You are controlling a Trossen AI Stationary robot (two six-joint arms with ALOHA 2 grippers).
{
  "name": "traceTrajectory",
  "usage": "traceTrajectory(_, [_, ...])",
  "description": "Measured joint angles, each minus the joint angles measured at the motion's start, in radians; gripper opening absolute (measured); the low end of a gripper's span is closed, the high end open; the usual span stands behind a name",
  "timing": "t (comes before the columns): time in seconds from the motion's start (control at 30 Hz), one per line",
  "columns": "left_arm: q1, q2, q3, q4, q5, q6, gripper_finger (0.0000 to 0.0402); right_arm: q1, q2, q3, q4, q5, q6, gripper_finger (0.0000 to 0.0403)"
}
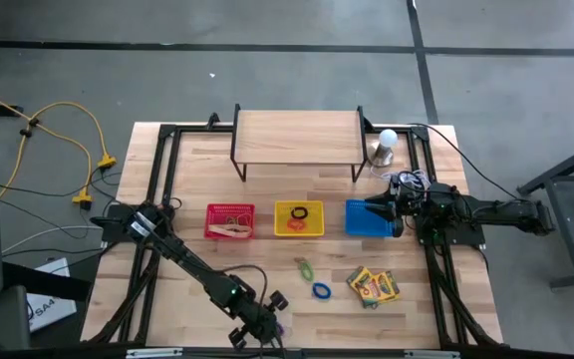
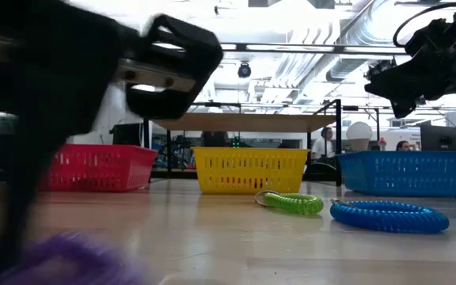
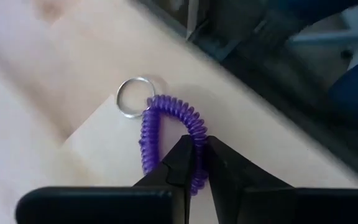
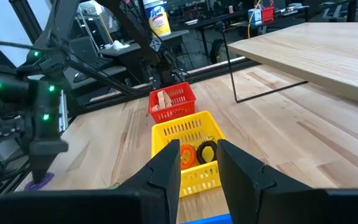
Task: Pick & Place Office Desk Supplies
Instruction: Put the violet spring keychain into the yellow bin
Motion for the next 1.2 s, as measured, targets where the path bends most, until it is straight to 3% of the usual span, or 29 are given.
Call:
traceTrajectory(0.33, [0.094, -0.166, 0.001, -0.097, -0.05, 0.064, 0.003, 0.0, 0.0, 0.0, 0.0, 0.0, 0.0, 0.0094])
traceTrajectory(0.7, [0.134, -0.179, 0.002, -0.128, -0.092, 0.07, 0.0029, 0.0, 0.0, 0.0, 0.0, 0.0, 0.0, 0.0094])
traceTrajectory(1.2, [0.442, -0.179, 0.002, -0.108, -0.108, 0.07, 0.0029, 0.0, 0.0, 0.0, 0.0, 0.0, 0.0, 0.0094])
